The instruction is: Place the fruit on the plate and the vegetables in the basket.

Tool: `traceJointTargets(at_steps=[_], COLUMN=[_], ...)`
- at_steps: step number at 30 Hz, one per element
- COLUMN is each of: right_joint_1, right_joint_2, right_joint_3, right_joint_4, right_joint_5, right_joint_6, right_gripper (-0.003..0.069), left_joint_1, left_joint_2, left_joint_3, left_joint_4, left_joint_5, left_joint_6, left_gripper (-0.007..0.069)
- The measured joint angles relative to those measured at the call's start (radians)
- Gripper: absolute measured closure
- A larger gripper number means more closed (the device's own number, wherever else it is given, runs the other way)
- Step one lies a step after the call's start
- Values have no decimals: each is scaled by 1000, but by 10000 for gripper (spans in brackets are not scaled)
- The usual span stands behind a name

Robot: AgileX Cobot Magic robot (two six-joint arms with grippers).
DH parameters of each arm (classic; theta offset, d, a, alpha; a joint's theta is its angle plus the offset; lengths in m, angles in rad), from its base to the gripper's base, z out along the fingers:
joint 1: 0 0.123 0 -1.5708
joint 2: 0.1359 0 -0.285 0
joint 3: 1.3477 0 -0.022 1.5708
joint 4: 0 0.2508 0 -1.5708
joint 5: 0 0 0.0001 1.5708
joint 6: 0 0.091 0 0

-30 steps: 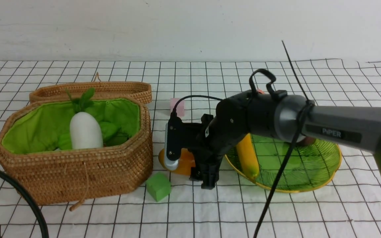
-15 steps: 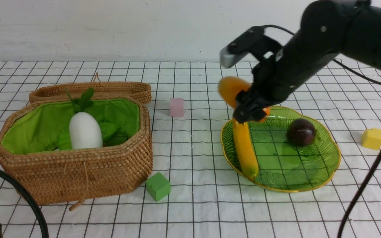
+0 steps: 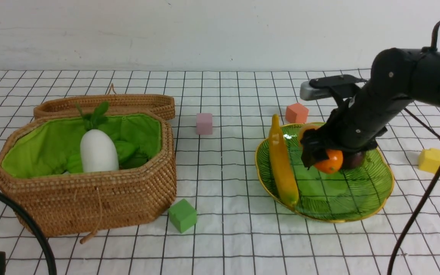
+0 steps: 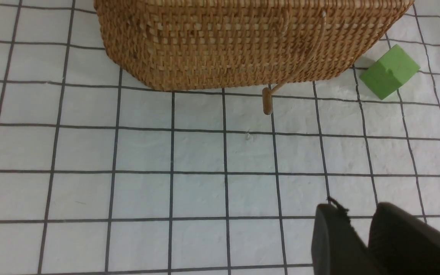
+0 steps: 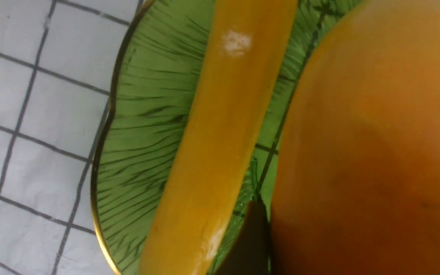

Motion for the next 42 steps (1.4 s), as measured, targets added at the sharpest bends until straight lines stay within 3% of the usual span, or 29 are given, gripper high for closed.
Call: traceJointTargets(at_steps=[4,10,15,17,18,20,23,29,42], right_joint_1=[0,0,0,0,0,0,0,0,0], right_joint_2=[-86,-352,-609,-787,-815,-971,-1105,-1230,-1233], right_joint_3=[1,140,396,589,621,816,1010,1227,1241], right_joint_4=[-34,12,43,43,43,42,32,22,20], right_joint_5=[95,199,134,10,-12,-167,-336,-562,-610], right_joint_6=[51,103,116,124,124,125,126,126,126], right_gripper=[-15,112,261,400,411,540,651,667,667], left_joint_1=[0,0,0,0,0,0,0,0,0], left_joint_2=[0,0,0,0,0,0,0,0,0], left_joint_3=[0,0,0,0,0,0,0,0,0], left_joint_4=[0,-11,-20,-20,-20,-22,-25,-25,-24], left_joint_5=[3,63,113,129,129,129,129,129,129], left_joint_6=[12,-1,-7,-7,-7,-7,-7,-7,-7], left_gripper=[475,470,468,466,465,463,463,461,451])
